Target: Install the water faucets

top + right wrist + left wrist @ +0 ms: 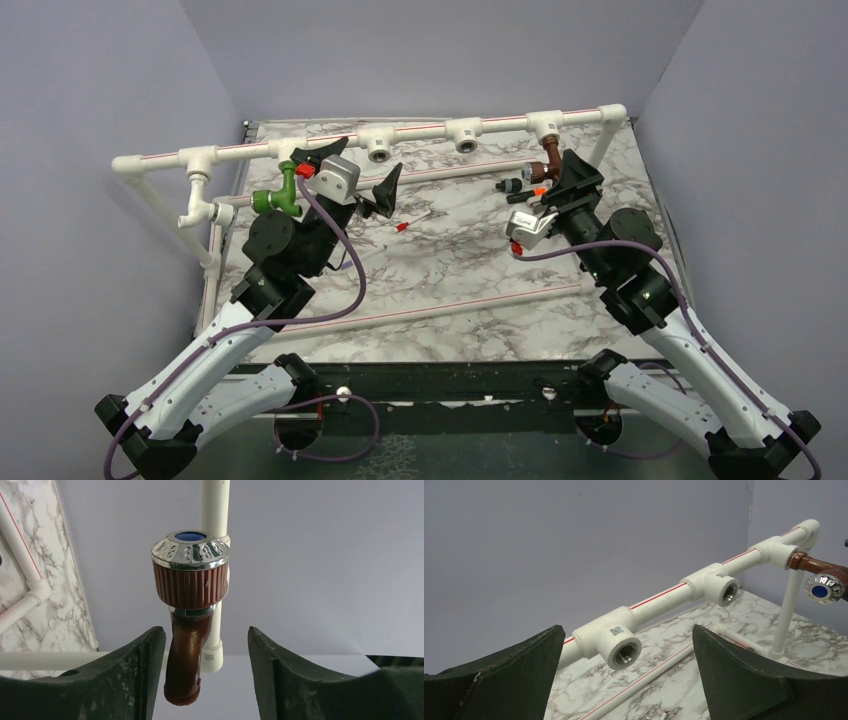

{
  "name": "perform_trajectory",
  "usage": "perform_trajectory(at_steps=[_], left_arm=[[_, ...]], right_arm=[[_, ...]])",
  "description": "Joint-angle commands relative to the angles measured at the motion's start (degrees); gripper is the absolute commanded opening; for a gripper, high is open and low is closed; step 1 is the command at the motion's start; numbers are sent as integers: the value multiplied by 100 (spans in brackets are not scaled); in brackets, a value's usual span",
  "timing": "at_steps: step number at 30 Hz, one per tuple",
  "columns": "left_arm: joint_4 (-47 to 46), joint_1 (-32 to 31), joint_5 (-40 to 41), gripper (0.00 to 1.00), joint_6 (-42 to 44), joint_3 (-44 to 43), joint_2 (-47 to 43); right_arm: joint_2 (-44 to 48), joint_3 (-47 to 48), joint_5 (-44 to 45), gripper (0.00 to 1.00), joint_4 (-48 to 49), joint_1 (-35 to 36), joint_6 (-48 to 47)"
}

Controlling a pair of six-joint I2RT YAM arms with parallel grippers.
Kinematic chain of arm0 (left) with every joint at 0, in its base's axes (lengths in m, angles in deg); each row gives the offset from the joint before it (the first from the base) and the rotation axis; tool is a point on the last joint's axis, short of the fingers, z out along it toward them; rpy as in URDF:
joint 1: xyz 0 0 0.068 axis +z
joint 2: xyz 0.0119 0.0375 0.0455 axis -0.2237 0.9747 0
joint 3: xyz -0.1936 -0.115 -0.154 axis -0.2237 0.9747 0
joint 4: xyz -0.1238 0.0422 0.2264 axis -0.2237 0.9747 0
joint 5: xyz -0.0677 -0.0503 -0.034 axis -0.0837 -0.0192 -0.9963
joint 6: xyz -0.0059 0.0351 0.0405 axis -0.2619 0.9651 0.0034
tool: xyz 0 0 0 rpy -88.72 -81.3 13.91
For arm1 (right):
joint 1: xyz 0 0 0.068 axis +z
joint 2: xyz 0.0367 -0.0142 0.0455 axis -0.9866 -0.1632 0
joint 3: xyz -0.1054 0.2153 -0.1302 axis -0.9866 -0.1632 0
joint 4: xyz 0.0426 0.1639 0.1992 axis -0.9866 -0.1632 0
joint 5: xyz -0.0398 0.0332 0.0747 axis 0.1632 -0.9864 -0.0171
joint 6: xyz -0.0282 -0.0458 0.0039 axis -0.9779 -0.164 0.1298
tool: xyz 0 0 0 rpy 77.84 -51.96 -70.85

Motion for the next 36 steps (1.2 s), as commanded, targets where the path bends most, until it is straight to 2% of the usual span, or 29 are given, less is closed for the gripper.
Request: perform_trajectory(at_steps=[1,10,18,27,36], left_arm=[[-127,-20,62,99,47,38,0],[-133,-20,54,99,42,36,0],[-127,-16,54,99,45,33,2],[-127,-16,54,99,43,33,17],[-127,-19,28,99,15,33,8]], right_arm=[[-52,33,216,62,286,24,-258],[-51,-43,183,40,655,22,13],[97,-365,140,2,1369,21,1057],[198,-527,163,0,1957,23,2885],[156,-629,406,0,2601,25,5309]])
